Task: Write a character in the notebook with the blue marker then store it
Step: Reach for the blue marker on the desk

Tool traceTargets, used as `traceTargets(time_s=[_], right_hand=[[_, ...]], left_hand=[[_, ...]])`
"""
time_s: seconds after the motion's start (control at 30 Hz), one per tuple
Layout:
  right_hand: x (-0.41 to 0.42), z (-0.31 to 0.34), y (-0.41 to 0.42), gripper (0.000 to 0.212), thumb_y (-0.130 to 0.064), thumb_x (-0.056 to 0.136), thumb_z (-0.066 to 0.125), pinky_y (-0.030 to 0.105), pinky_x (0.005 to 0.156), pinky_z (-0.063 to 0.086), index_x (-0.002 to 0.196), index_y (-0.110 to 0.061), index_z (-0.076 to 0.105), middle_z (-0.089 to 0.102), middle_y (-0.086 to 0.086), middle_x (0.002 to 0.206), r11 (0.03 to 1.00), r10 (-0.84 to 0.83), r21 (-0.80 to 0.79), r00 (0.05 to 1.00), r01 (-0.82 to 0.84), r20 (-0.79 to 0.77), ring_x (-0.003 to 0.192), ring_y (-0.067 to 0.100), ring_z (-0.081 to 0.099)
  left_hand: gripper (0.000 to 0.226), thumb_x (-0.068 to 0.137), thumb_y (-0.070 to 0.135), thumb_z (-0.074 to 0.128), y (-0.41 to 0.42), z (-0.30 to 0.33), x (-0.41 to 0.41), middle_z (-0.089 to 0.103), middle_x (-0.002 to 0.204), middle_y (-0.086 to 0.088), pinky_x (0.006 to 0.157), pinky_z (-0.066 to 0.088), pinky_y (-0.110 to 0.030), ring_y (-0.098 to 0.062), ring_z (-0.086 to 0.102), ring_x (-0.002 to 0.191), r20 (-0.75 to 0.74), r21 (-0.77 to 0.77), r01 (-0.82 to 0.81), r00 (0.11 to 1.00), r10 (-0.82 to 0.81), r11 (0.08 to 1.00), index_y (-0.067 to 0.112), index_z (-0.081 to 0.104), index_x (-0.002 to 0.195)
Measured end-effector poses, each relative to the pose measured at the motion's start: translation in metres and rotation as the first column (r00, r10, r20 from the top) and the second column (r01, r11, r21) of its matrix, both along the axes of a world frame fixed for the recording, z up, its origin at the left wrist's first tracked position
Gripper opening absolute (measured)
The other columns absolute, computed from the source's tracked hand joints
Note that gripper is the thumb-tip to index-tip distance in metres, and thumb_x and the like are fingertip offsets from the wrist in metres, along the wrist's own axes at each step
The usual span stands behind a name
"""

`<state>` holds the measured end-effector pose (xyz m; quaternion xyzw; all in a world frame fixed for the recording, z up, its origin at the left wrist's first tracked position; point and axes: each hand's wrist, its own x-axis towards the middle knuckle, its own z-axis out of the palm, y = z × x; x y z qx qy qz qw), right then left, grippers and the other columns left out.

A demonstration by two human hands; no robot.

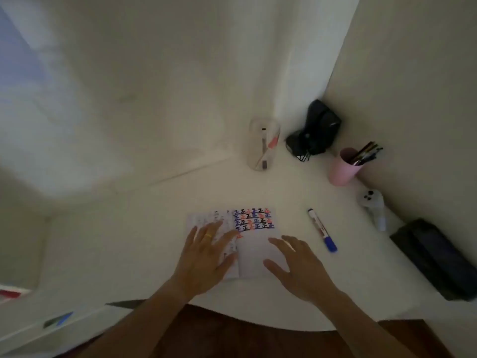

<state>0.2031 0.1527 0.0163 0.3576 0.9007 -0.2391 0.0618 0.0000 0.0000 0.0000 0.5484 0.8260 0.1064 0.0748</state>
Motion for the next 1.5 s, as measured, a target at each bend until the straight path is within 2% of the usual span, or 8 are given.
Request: traceTargets(time_s=[0.23, 0.33, 0.47, 0.8, 0.97, 1.2, 1.37, 1.5], right_hand=[[-0.002, -0.105, 0.013, 0.058, -0.062, 0.095, 0.035, 0.044, 0.107, 0.046, 0.131, -0.026, 0.063, 0.059, 0.009, 0.142, 0.964, 0.004, 0.262, 0.985, 0.042, -0.173, 0.133, 0.030, 0.050], [-0.002, -0.127, 0.014, 0.047, -0.050, 0.094, 0.052, 0.048, 0.102, 0.047, 0.128, -0.021, 0.066, 0.062, 0.013, 0.136, 0.919, 0.036, 0.387, 0.962, 0.075, -0.272, 0.127, 0.035, 0.054], [-0.004, -0.139, 0.011, 0.044, -0.047, 0.092, 0.054, 0.046, 0.098, 0.049, 0.124, -0.021, 0.068, 0.064, 0.012, 0.131, 0.867, 0.060, 0.484, 0.938, 0.121, -0.342, 0.122, 0.034, 0.057], [0.008, -0.127, -0.012, 0.036, -0.045, 0.092, 0.055, 0.037, 0.084, 0.053, 0.106, -0.017, 0.072, 0.066, 0.007, 0.109, 0.856, -0.029, 0.471, 0.930, 0.213, -0.367, 0.103, 0.029, 0.062], [0.017, -0.118, -0.038, 0.036, -0.039, 0.098, 0.049, 0.036, 0.091, 0.052, 0.117, -0.015, 0.068, 0.062, 0.007, 0.123, 0.898, -0.079, 0.381, 0.932, 0.222, -0.355, 0.111, 0.026, 0.062], [0.018, -0.118, -0.030, 0.039, -0.038, 0.101, 0.044, 0.035, 0.095, 0.048, 0.131, -0.019, 0.061, 0.057, 0.005, 0.137, 0.907, -0.065, 0.382, 0.956, 0.175, -0.285, 0.121, 0.024, 0.057], [0.023, -0.118, 0.029, 0.038, -0.022, 0.095, 0.059, 0.049, 0.087, 0.052, 0.132, -0.015, 0.064, 0.064, 0.018, 0.133, 0.693, -0.113, 0.618, 0.902, 0.372, -0.417, 0.115, 0.043, 0.059], [0.027, -0.114, 0.062, 0.050, -0.019, 0.098, 0.048, 0.042, 0.084, 0.048, 0.148, -0.025, 0.043, 0.060, 0.013, 0.127, 0.668, -0.320, 0.648, 0.927, 0.366, -0.195, 0.108, 0.036, 0.058]], left_hand=[[0.060, 0.090, 0.064, 0.051, 0.025, -0.080, 0.021, 0.053, 0.142, -0.007, 0.108, 0.038, -0.042, -0.027, 0.047, 0.131, -0.031, 0.144, -0.080, 0.996, 0.085, 0.986, 0.033, 0.051, 0.141], [0.057, 0.087, 0.062, 0.056, 0.024, -0.099, 0.025, 0.055, 0.139, -0.009, 0.107, 0.041, -0.047, -0.031, 0.048, 0.129, -0.059, 0.226, -0.084, 0.993, 0.099, 0.970, 0.028, 0.060, 0.133], [0.056, 0.085, 0.063, 0.056, 0.026, -0.110, 0.026, 0.055, 0.136, -0.006, 0.105, 0.043, -0.045, -0.028, 0.048, 0.127, -0.147, 0.287, -0.065, 0.983, 0.111, 0.956, 0.029, 0.061, 0.130], [0.049, 0.086, 0.058, 0.051, 0.006, -0.117, 0.037, 0.063, 0.121, -0.013, 0.090, 0.052, -0.045, -0.034, 0.058, 0.111, -0.190, 0.348, -0.028, 0.977, 0.099, 0.937, 0.020, 0.068, 0.112], [0.058, 0.093, 0.060, 0.033, -0.014, -0.117, 0.049, 0.045, 0.155, -0.014, 0.121, 0.027, -0.048, -0.035, 0.037, 0.143, -0.094, 0.272, -0.049, 0.993, 0.077, 0.961, 0.032, 0.053, 0.139], [0.063, 0.089, 0.068, 0.025, -0.016, -0.124, 0.045, 0.037, 0.162, -0.006, 0.125, 0.019, -0.050, -0.030, 0.029, 0.150, -0.079, 0.268, -0.052, 0.994, 0.075, 0.962, 0.043, 0.047, 0.142], [0.067, 0.086, 0.073, 0.021, -0.008, -0.130, 0.041, 0.035, 0.163, -0.002, 0.125, 0.021, -0.050, -0.028, 0.028, 0.151, -0.114, 0.275, -0.060, 0.989, 0.094, 0.960, 0.047, 0.046, 0.142], [0.063, 0.090, 0.072, 0.022, -0.005, -0.129, 0.041, 0.033, 0.164, -0.001, 0.125, 0.019, -0.049, -0.028, 0.027, 0.152, -0.146, 0.253, -0.071, 0.983, 0.111, 0.965, 0.048, 0.042, 0.144]])
